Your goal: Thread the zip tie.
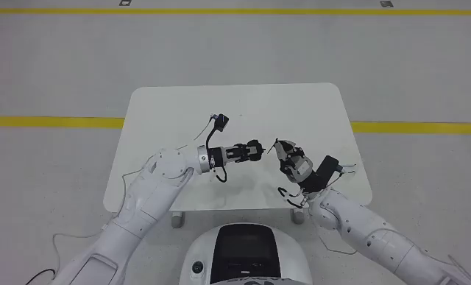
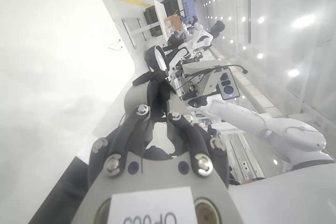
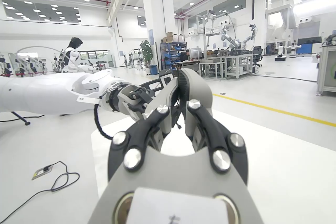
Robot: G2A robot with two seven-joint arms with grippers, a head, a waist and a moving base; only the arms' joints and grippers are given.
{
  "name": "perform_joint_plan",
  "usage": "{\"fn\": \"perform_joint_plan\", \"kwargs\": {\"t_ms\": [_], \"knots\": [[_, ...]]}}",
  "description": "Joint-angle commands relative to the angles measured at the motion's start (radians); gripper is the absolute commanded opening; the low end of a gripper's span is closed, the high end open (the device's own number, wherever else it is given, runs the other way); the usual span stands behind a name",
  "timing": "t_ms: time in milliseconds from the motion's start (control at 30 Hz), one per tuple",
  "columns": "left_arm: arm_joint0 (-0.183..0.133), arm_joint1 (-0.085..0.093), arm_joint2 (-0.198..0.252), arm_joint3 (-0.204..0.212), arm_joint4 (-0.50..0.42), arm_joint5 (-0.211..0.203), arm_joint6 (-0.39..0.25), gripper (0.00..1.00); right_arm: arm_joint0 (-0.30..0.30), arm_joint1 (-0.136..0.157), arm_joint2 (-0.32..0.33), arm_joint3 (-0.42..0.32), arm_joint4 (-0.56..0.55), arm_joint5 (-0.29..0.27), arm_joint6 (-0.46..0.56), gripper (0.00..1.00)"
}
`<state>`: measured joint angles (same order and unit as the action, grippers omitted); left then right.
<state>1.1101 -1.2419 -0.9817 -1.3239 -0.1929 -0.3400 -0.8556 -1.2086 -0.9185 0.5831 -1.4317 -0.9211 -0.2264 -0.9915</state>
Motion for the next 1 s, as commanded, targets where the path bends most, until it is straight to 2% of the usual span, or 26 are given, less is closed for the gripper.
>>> {"fn": "perform_joint_plan", "kwargs": {"t_ms": [0,167,300,500,800,967], "knots": [[0.000,0.000,0.000,0.000,0.000,0.000,0.000,0.00,0.000,0.000,0.000,0.000,0.001,0.000,0.000,0.00],[0.000,0.000,0.000,0.000,0.000,0.000,0.000,0.00,0.000,0.000,0.000,0.000,0.001,0.000,0.000,0.00],[0.000,0.000,0.000,0.000,0.000,0.000,0.000,0.00,-0.023,-0.006,0.028,-0.022,0.011,0.015,0.006,0.00],[0.000,0.000,0.000,0.000,0.000,0.000,0.000,0.00,-0.048,-0.018,0.063,-0.015,-0.008,0.033,0.020,0.00],[0.000,0.000,0.000,0.000,0.000,0.000,0.000,0.00,-0.053,-0.021,0.068,-0.020,-0.005,0.035,0.033,0.00],[0.000,0.000,0.000,0.000,0.000,0.000,0.000,0.00,-0.073,-0.032,0.095,-0.032,-0.013,0.044,0.058,0.00]]}}
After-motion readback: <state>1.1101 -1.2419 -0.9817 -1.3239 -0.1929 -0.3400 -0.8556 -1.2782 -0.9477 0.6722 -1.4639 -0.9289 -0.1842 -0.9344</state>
